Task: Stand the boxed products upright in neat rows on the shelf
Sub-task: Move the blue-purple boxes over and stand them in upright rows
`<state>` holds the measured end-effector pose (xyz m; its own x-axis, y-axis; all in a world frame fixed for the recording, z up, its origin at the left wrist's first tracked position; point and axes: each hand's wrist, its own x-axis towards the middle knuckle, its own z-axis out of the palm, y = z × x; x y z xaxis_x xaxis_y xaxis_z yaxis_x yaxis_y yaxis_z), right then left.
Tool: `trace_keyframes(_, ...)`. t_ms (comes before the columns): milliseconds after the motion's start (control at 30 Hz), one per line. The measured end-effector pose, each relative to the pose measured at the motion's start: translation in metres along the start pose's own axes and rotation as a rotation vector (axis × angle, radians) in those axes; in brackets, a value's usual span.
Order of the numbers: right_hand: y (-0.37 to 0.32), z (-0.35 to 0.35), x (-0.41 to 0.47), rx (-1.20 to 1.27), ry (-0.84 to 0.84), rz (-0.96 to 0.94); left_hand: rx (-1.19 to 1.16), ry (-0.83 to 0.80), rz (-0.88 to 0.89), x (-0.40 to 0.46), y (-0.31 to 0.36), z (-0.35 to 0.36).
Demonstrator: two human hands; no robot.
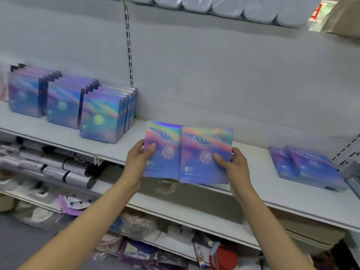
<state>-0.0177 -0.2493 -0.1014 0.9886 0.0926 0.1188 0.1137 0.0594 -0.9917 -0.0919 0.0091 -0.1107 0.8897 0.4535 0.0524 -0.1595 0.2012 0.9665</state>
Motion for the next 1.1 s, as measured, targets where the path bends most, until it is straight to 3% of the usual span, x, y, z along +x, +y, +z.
trace_keyframes(233, -0.012, 0.076, -0.007, -0.001, 0.024, -0.065, -0.116, 0.155, 0.047, 0.013, 0.034, -0.103)
trace_keyframes(700, 0.004, 0.344, -0.08, 0.086, 0.017, -0.071, -0.074, 0.155, 0.03, 0.038, 0.102, -0.364)
trace_keyframes(1100, 0.016, 0.477, -0.038, 0.001, 0.014, -0.142, -0.098, 0.159, 0.033, 0.118, 0.112, -0.469)
